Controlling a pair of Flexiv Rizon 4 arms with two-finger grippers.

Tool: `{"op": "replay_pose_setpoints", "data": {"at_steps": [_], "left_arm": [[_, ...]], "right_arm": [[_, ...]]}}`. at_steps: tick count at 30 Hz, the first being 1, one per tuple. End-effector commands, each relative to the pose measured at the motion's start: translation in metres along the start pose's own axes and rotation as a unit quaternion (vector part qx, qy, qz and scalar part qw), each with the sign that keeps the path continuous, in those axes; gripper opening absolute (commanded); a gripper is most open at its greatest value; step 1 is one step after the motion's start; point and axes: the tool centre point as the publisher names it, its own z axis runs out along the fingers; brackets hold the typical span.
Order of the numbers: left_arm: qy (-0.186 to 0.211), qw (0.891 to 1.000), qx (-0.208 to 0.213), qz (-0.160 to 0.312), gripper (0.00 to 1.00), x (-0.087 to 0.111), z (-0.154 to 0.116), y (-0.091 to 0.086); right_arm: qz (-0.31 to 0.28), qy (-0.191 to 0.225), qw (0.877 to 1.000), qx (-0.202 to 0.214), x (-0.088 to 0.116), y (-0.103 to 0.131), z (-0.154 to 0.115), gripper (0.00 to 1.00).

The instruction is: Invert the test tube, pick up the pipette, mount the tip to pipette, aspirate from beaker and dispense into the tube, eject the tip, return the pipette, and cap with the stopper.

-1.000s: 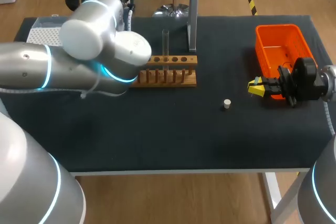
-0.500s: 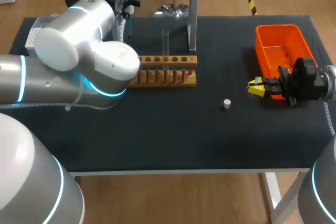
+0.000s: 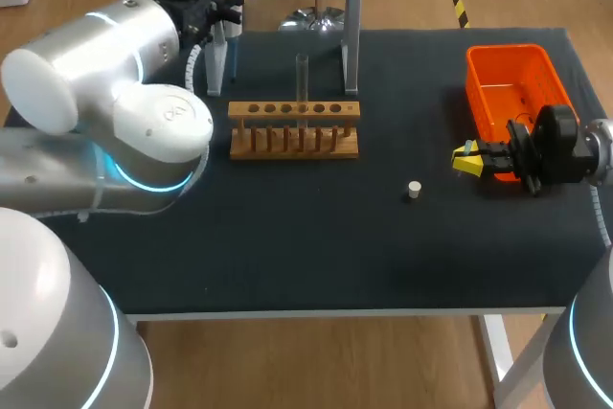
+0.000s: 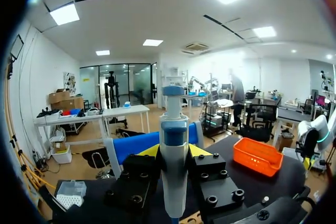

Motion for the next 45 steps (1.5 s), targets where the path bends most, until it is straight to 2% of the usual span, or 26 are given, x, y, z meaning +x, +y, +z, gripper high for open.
{"op": "replay_pose_setpoints", "data": {"at_steps": [1, 7, 9, 11, 17, 21, 24, 25, 27, 45], "left_arm": [[0.075, 0.997, -0.001, 0.000, 0.00, -0.005, -0.003, -0.002], [0.083, 0.996, 0.002, 0.009, 0.00, -0.002, -0.008, -0.005], [0.109, 0.994, 0.016, -0.006, 0.00, 0.002, -0.020, -0.008], [0.129, 0.991, 0.011, 0.010, 0.00, 0.008, -0.032, -0.011], [0.204, 0.978, 0.031, 0.026, 0.00, 0.029, -0.066, -0.028], [0.254, 0.966, 0.044, 0.034, 0.00, 0.044, -0.082, -0.041], [0.309, 0.949, 0.055, 0.036, 0.00, 0.061, -0.091, -0.050], [0.341, 0.938, 0.057, 0.036, 0.00, 0.068, -0.094, -0.053], [0.421, 0.904, 0.041, 0.054, 0.00, 0.087, -0.099, -0.056], [0.421, 0.904, 0.041, 0.054, 0.00, 0.087, -0.099, -0.056]], "right_arm": [[-0.001, -0.002, 1.000, 0.001, 0.001, 0.000, 0.000, 0.00], [-0.001, -0.002, 1.000, 0.001, 0.001, 0.000, 0.000, 0.00], [-0.001, -0.002, 1.000, 0.001, 0.001, 0.000, 0.000, 0.00], [-0.001, -0.002, 1.000, 0.001, 0.001, 0.000, 0.000, 0.00], [-0.001, -0.002, 1.000, 0.001, 0.001, 0.000, 0.000, 0.00], [-0.001, -0.002, 1.000, 0.001, 0.001, 0.000, 0.000, 0.00], [-0.001, -0.002, 1.000, 0.001, 0.001, 0.000, 0.000, 0.00], [-0.001, -0.002, 1.000, 0.001, 0.001, 0.000, 0.000, 0.00], [-0.001, -0.002, 1.000, 0.001, 0.001, 0.000, 0.000, 0.00], [-0.001, -0.002, 1.000, 0.001, 0.001, 0.000, 0.000, 0.00]]}}
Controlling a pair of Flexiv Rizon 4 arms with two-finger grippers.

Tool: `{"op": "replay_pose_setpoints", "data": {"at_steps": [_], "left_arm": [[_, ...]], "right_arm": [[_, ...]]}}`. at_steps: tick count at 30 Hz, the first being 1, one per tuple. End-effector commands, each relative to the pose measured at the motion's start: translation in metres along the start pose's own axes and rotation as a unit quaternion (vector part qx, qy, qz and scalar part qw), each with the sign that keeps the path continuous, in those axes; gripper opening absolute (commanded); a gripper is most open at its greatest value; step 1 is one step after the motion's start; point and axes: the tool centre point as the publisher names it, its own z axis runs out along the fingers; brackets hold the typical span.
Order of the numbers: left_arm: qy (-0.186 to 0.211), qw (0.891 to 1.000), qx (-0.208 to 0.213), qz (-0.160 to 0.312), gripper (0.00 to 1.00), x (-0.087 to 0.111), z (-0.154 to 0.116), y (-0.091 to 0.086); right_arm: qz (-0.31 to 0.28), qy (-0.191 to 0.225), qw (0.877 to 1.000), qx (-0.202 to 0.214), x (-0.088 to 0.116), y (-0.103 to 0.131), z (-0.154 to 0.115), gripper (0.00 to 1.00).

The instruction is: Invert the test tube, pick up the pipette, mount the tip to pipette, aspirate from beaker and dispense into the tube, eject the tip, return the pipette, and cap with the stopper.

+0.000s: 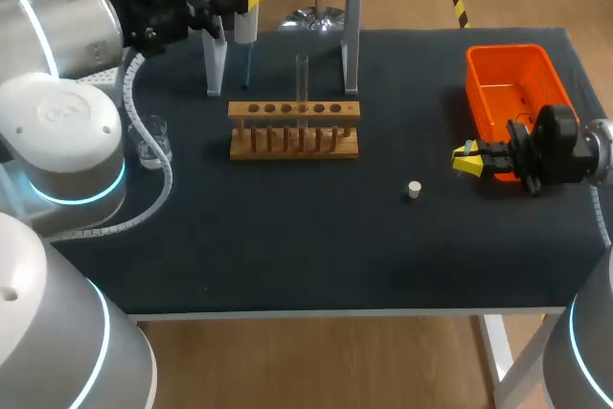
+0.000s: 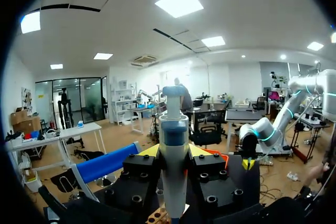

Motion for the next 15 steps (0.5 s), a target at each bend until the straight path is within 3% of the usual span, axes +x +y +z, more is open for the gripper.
{"op": "replay_pose_setpoints", "data": {"at_steps": [1, 5, 15], "left_arm": [[0.213, 0.977, 0.006, 0.001, 0.00, -0.004, -0.006, 0.002], [0.213, 0.977, 0.006, 0.001, 0.00, -0.004, -0.006, 0.002], [0.252, 0.968, 0.010, -0.004, 0.00, 0.054, -0.008, -0.018]], "right_arm": [[-0.001, -0.002, 1.000, 0.001, 0.001, 0.000, 0.000, 0.00], [-0.001, -0.002, 1.000, 0.001, 0.001, 0.000, 0.000, 0.00], [-0.001, -0.002, 1.000, 0.001, 0.001, 0.000, 0.000, 0.00]]}}
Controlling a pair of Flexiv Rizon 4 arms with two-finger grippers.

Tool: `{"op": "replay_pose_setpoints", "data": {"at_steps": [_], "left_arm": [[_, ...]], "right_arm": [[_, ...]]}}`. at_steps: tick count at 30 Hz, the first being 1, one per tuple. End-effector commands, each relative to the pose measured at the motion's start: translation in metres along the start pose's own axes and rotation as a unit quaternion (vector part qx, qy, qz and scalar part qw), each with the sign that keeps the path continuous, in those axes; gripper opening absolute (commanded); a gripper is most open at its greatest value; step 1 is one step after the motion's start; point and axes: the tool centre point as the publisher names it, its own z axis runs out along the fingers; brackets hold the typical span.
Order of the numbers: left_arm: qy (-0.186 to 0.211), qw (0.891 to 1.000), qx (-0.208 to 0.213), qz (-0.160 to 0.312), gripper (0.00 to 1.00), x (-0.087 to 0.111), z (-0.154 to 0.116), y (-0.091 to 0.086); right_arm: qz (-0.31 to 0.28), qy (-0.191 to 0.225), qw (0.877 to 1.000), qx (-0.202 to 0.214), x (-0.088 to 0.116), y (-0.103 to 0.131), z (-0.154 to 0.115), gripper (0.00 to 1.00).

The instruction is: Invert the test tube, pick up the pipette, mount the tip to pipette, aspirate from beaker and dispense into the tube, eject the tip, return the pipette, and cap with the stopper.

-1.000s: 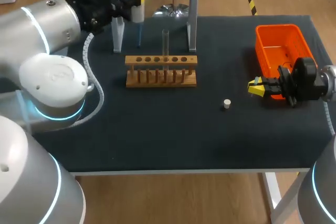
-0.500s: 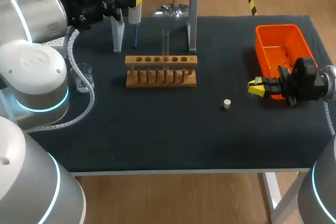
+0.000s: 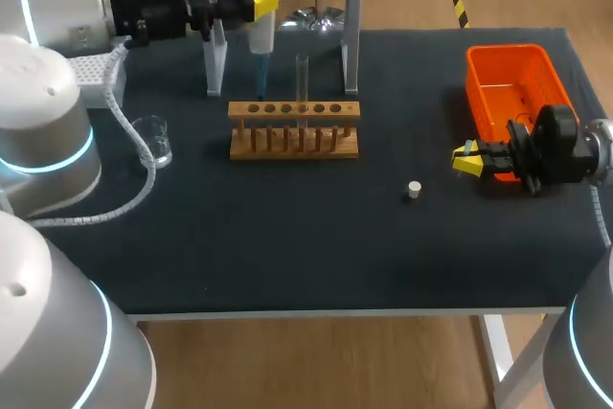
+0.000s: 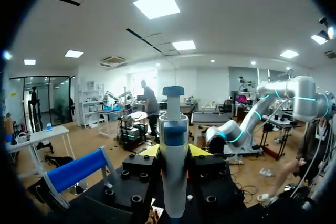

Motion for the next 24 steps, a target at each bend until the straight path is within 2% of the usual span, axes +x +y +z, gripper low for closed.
{"op": "replay_pose_setpoints", "data": {"at_steps": [1, 10, 17, 24], "left_arm": [[0.090, 0.996, -0.003, 0.001, 0.00, 0.015, -0.003, -0.010], [0.100, 0.994, 0.024, 0.022, 0.00, 0.055, 0.021, -0.021], [0.104, 0.994, 0.019, 0.017, 0.00, 0.073, 0.037, -0.025], [0.100, 0.995, 0.020, 0.010, 0.00, 0.084, 0.041, -0.031]], "right_arm": [[-0.001, -0.002, 1.000, 0.001, 0.001, 0.000, 0.000, 0.00], [-0.001, -0.002, 1.000, 0.001, 0.001, 0.000, 0.000, 0.00], [-0.001, -0.002, 1.000, 0.001, 0.001, 0.000, 0.000, 0.00], [-0.001, -0.002, 1.000, 0.001, 0.001, 0.000, 0.000, 0.00]]}}
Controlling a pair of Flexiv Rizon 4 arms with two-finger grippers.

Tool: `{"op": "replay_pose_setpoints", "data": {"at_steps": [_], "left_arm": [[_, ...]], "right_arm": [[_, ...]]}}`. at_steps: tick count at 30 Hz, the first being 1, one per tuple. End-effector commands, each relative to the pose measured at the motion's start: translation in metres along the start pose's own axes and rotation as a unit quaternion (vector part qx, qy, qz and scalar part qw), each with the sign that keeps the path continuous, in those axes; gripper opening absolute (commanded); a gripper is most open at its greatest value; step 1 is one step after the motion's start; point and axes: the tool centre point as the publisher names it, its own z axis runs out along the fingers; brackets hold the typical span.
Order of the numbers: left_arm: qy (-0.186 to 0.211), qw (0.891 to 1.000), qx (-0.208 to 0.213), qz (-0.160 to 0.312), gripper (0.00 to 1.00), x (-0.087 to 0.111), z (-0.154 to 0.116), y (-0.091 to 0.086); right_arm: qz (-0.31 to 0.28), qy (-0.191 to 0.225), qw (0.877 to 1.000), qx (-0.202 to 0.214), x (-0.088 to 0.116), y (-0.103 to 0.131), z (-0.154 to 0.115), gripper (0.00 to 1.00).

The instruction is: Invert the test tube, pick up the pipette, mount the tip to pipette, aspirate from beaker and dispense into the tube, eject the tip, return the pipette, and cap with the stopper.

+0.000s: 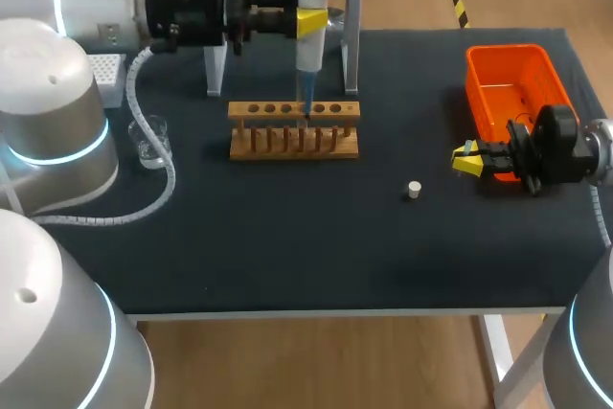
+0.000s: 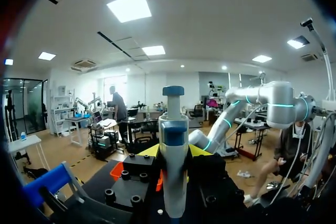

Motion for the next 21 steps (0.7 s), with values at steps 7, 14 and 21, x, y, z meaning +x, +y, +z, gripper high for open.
{"op": "replay_pose_setpoints", "data": {"at_steps": [7, 14, 21], "left_arm": [[0.007, 1.000, 0.005, 0.003, 0.00, 0.010, 0.014, -0.008], [0.018, 1.000, 0.005, 0.004, 0.00, 0.011, 0.020, -0.014], [0.026, 1.000, 0.002, 0.002, 0.00, 0.006, 0.023, -0.017]], "right_arm": [[-0.001, -0.002, 1.000, 0.001, 0.001, 0.000, 0.000, 0.00], [-0.001, -0.002, 1.000, 0.001, 0.001, 0.000, 0.000, 0.00], [-0.001, -0.002, 1.000, 0.001, 0.001, 0.000, 0.000, 0.00]]}}
